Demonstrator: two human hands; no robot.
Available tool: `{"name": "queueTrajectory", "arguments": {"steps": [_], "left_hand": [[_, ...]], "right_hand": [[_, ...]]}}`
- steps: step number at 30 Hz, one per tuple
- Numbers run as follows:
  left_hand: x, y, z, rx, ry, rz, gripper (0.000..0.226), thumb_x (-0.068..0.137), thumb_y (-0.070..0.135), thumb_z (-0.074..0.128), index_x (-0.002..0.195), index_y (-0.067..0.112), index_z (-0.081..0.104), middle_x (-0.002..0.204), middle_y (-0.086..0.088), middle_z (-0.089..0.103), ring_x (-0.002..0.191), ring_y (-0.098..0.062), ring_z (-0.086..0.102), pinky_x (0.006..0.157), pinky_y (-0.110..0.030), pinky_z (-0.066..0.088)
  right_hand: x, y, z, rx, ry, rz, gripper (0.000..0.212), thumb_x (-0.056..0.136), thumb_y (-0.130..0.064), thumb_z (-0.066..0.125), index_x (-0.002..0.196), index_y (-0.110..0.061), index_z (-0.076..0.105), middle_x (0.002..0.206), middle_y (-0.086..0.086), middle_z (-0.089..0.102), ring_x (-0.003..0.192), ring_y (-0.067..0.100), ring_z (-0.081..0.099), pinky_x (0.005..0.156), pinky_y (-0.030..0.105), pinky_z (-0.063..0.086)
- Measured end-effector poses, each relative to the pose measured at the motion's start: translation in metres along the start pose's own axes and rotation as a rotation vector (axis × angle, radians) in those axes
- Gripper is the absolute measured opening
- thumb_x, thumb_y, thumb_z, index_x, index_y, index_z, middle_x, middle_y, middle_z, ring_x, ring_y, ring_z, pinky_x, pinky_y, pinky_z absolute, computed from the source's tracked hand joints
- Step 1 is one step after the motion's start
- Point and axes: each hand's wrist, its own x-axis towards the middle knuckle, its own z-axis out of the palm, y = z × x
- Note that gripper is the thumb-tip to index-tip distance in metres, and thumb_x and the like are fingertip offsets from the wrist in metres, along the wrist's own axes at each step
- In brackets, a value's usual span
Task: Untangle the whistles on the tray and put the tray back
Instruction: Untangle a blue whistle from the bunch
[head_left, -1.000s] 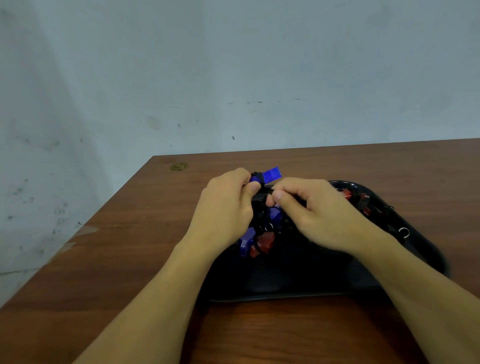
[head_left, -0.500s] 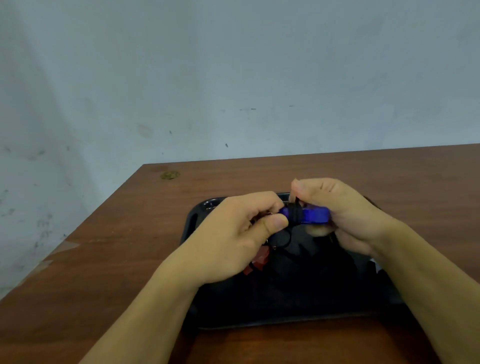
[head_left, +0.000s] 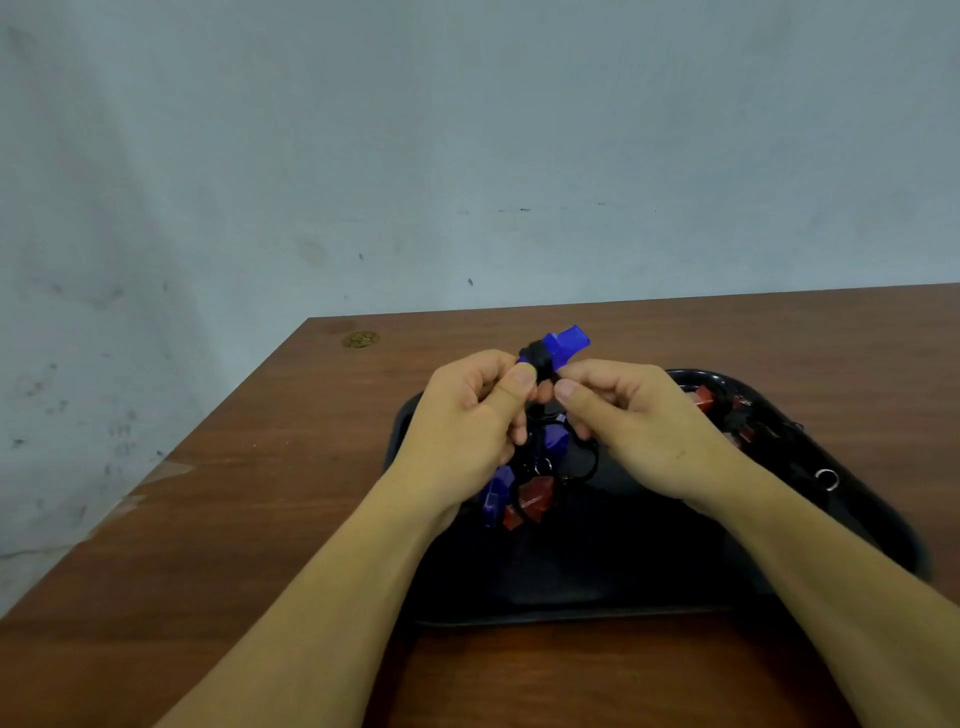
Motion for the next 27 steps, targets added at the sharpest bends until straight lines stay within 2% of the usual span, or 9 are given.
{"name": "queueTrajectory", "arguments": {"steps": [3,6,9,13,16,20,22,24,27], "left_hand": [[0.001,0.0,-0.003,0.317,0.076,0.051,0.036,0.102,0.02,0.053,0.067,0.025,0.058,0.055,-0.004,0.053,0.049,-0.013,0.043,0.051,-0.029,0.034],[0.001,0.002,-0.007,0.69,0.144,0.103,0.03,0.099,0.023,0.054,0.07,0.021,0.048,0.061,0.001,0.051,0.061,-0.022,0.05,0.056,-0.035,0.036],[0.001,0.007,-0.008,0.929,0.152,0.075,0.023,0.1,0.028,0.051,0.08,0.018,0.048,0.073,0.002,0.053,0.073,-0.034,0.054,0.062,-0.041,0.043],[-0.002,0.016,-0.004,1.121,0.035,0.177,0.018,0.102,0.033,0.045,0.089,0.021,0.047,0.087,0.005,0.049,0.08,-0.033,0.054,0.068,-0.042,0.046],[-0.004,0.016,-0.005,1.109,-0.086,0.3,0.014,0.102,0.033,0.044,0.093,0.023,0.047,0.088,0.007,0.048,0.079,-0.03,0.054,0.069,-0.046,0.048],[-0.006,0.017,-0.014,0.897,-0.235,0.415,0.015,0.098,0.029,0.046,0.085,0.022,0.048,0.078,0.008,0.049,0.072,-0.017,0.048,0.065,-0.034,0.04],[-0.008,0.02,-0.015,0.757,-0.249,0.401,0.018,0.101,0.02,0.051,0.084,0.015,0.053,0.075,0.005,0.054,0.07,-0.013,0.05,0.062,-0.022,0.038],[-0.01,0.024,-0.012,0.626,-0.264,0.332,0.016,0.101,0.012,0.054,0.085,0.011,0.058,0.074,-0.001,0.059,0.068,-0.009,0.056,0.061,-0.014,0.039],[-0.011,0.025,-0.007,0.455,-0.289,0.271,0.018,0.102,0.011,0.053,0.086,0.012,0.06,0.073,-0.003,0.064,0.062,-0.006,0.056,0.062,-0.017,0.043]], "right_hand": [[0.0,0.005,0.002,-0.34,0.024,-0.096,0.02,0.101,-0.027,0.057,0.093,-0.025,0.075,0.066,-0.011,0.062,0.062,0.007,0.055,0.067,0.03,0.049],[-0.005,-0.002,0.002,-0.539,0.009,-0.144,0.021,0.101,-0.034,0.054,0.096,-0.026,0.073,0.078,-0.008,0.069,0.074,0.012,0.063,0.073,0.039,0.052],[-0.011,-0.014,0.001,-0.644,0.009,-0.179,0.021,0.101,-0.037,0.052,0.095,-0.03,0.071,0.079,-0.013,0.066,0.074,0.01,0.059,0.072,0.038,0.051],[-0.008,-0.022,-0.01,-0.605,0.173,-0.205,0.023,0.096,-0.045,0.058,0.088,-0.029,0.074,0.074,-0.017,0.067,0.07,0.001,0.06,0.067,0.027,0.048],[-0.004,-0.019,-0.014,-0.574,0.283,-0.175,0.024,0.092,-0.046,0.065,0.083,-0.026,0.075,0.069,-0.013,0.067,0.064,0.003,0.058,0.063,0.025,0.044],[-0.003,-0.017,-0.013,-0.242,0.177,-0.043,0.026,0.091,-0.039,0.07,0.072,-0.022,0.073,0.057,-0.007,0.061,0.052,0.004,0.05,0.056,0.025,0.043],[-0.003,-0.019,-0.017,0.063,0.099,0.059,0.031,0.092,-0.033,0.069,0.064,-0.02,0.069,0.051,-0.008,0.053,0.045,0.005,0.043,0.05,0.017,0.037],[-0.005,-0.02,-0.021,0.265,0.021,0.145,0.036,0.087,-0.039,0.068,0.055,-0.023,0.062,0.054,-0.002,0.046,0.045,0.011,0.033,0.044,0.018,0.028],[-0.005,-0.019,-0.024,0.419,-0.033,0.219,0.035,0.081,-0.043,0.065,0.053,-0.024,0.057,0.053,-0.005,0.043,0.043,0.006,0.03,0.04,0.016,0.022]]}}
